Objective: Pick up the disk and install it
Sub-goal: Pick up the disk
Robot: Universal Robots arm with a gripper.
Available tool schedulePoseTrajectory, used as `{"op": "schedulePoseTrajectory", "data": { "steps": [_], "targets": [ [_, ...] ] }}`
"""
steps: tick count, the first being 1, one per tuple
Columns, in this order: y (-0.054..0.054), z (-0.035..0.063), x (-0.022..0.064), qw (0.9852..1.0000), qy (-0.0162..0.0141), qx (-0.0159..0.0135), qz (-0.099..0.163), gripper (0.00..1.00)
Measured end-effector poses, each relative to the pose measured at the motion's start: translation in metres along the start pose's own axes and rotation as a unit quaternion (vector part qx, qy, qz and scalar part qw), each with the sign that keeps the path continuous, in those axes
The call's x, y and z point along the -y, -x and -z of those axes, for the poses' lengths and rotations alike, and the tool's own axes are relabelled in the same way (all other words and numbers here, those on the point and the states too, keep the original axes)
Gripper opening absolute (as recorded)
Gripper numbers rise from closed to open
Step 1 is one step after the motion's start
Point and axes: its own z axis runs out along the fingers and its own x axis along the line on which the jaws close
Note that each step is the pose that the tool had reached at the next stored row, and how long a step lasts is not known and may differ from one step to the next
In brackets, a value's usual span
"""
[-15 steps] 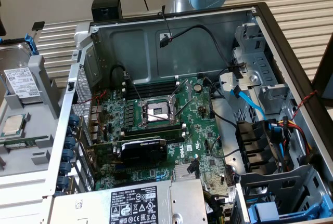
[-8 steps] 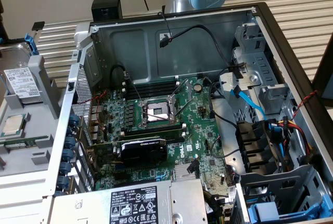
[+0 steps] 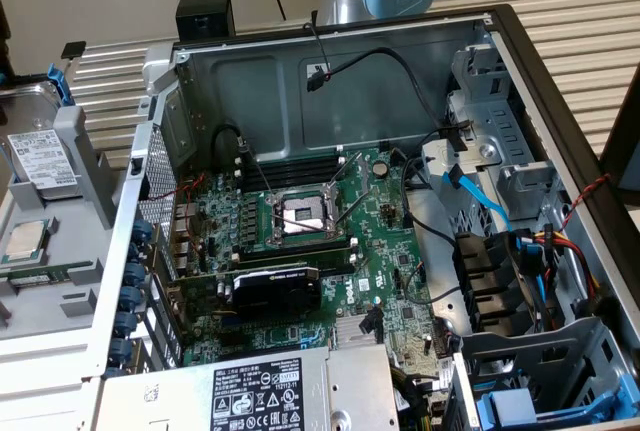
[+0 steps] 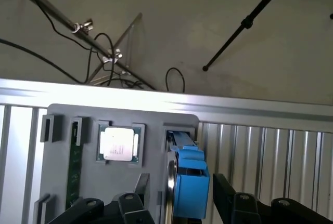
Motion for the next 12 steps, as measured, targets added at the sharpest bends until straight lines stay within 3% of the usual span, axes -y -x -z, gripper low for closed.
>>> {"op": "schedulePoseTrajectory", "data": {
  "steps": [6, 12],
  "targets": [
    [0.0000, -0.0069, 0.0000, 1.0000, 0.0005, 0.0011, -0.003, 0.60],
    [0.0003, -0.0110, -0.0043, 1.0000, 0.0003, 0.0053, -0.006, 0.60]
  ]
}}
